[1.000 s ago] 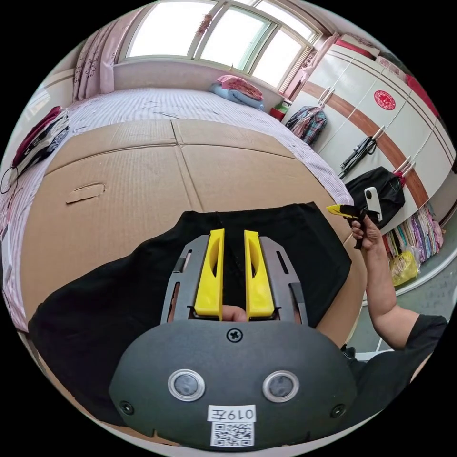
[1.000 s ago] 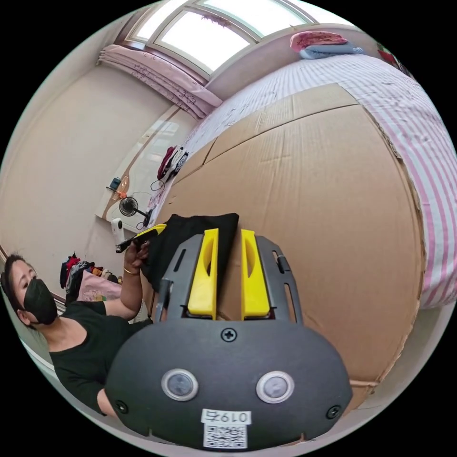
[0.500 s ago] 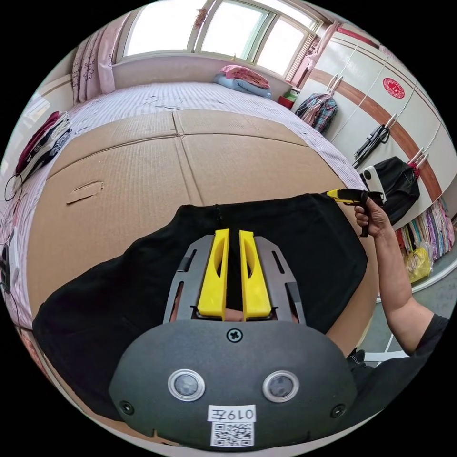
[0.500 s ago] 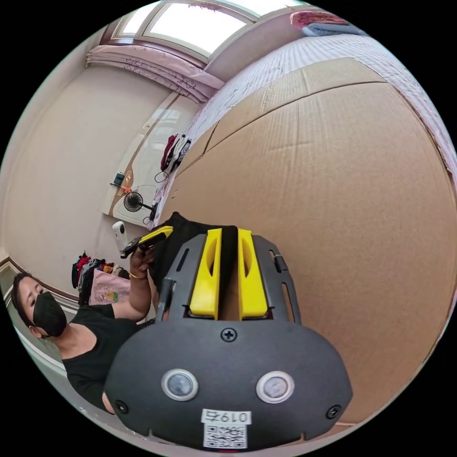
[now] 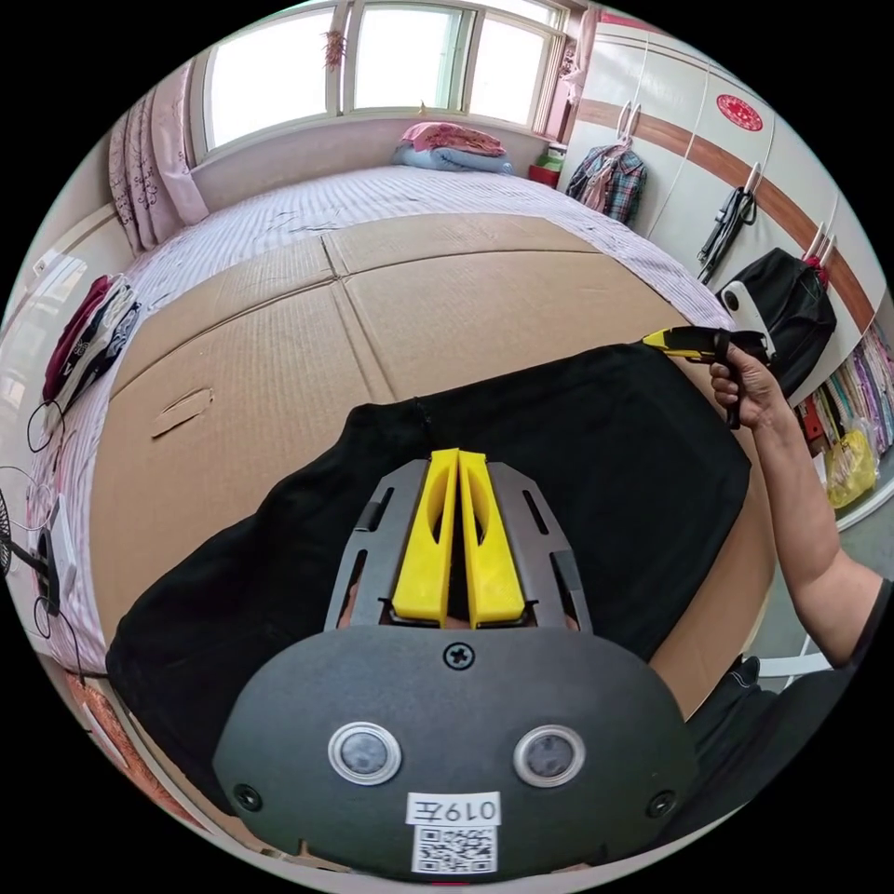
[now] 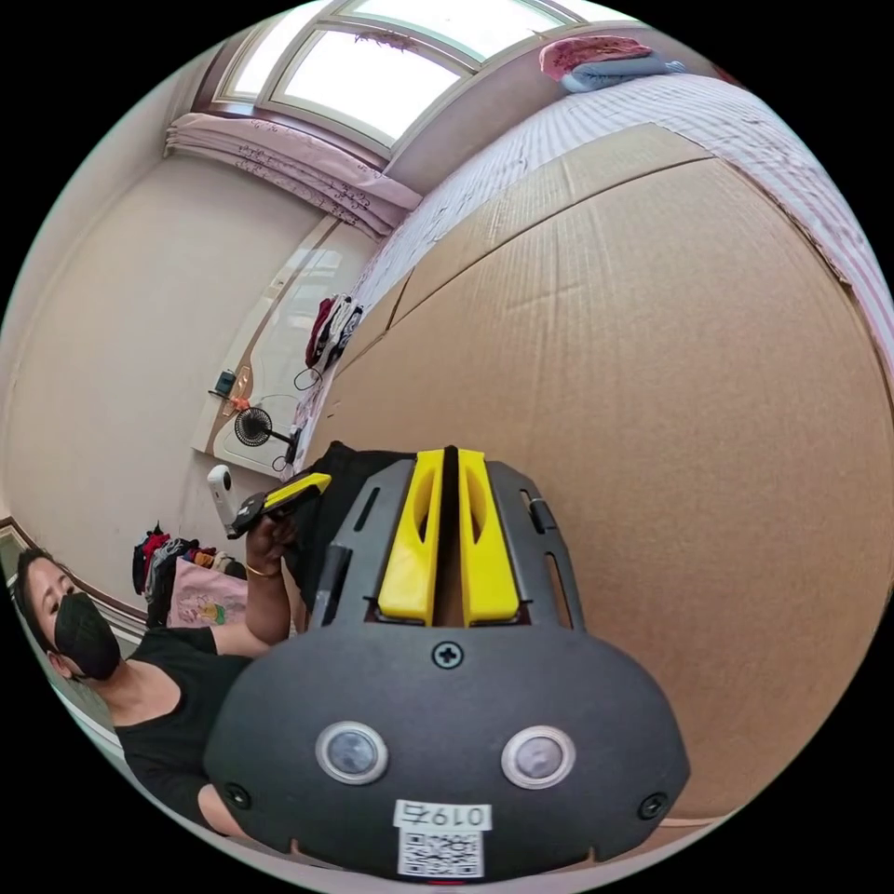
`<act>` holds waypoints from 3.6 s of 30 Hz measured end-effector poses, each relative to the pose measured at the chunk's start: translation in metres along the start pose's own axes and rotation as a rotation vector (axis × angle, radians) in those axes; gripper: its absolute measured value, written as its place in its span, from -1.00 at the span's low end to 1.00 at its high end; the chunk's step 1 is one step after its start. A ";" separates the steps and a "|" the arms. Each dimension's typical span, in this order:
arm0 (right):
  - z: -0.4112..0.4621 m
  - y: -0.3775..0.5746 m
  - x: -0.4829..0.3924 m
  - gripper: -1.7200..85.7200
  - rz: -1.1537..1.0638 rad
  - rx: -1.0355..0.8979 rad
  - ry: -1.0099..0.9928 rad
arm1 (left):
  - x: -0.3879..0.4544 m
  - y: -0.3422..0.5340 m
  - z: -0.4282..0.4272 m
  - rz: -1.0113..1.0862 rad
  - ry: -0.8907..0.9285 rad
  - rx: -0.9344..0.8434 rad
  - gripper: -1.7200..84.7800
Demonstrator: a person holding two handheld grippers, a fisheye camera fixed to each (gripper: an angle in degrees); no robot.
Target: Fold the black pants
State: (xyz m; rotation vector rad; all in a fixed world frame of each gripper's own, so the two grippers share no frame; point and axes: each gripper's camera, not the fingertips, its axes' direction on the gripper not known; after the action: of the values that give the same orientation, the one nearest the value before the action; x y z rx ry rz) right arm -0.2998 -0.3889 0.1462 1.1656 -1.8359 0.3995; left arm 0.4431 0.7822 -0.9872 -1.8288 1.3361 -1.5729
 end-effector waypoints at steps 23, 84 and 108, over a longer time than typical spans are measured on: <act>-0.004 0.348 -0.243 -0.97 -0.621 0.450 0.524 | 0.056 0.115 -0.125 0.056 -0.055 0.405 -0.94; 0.438 1.422 -0.020 -0.85 -1.480 -0.103 0.646 | 0.073 0.450 -0.219 0.189 -0.541 0.060 -0.87; 0.382 1.581 0.173 -0.88 -1.433 -0.034 0.505 | -0.254 0.566 -0.284 -0.977 0.016 0.316 -0.75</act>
State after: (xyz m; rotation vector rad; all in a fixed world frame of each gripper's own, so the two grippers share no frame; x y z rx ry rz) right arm -1.8574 0.0589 0.3693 1.8015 -0.3049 -0.1802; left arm -0.0246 0.8059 -1.4831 -2.3766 0.0843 -2.0546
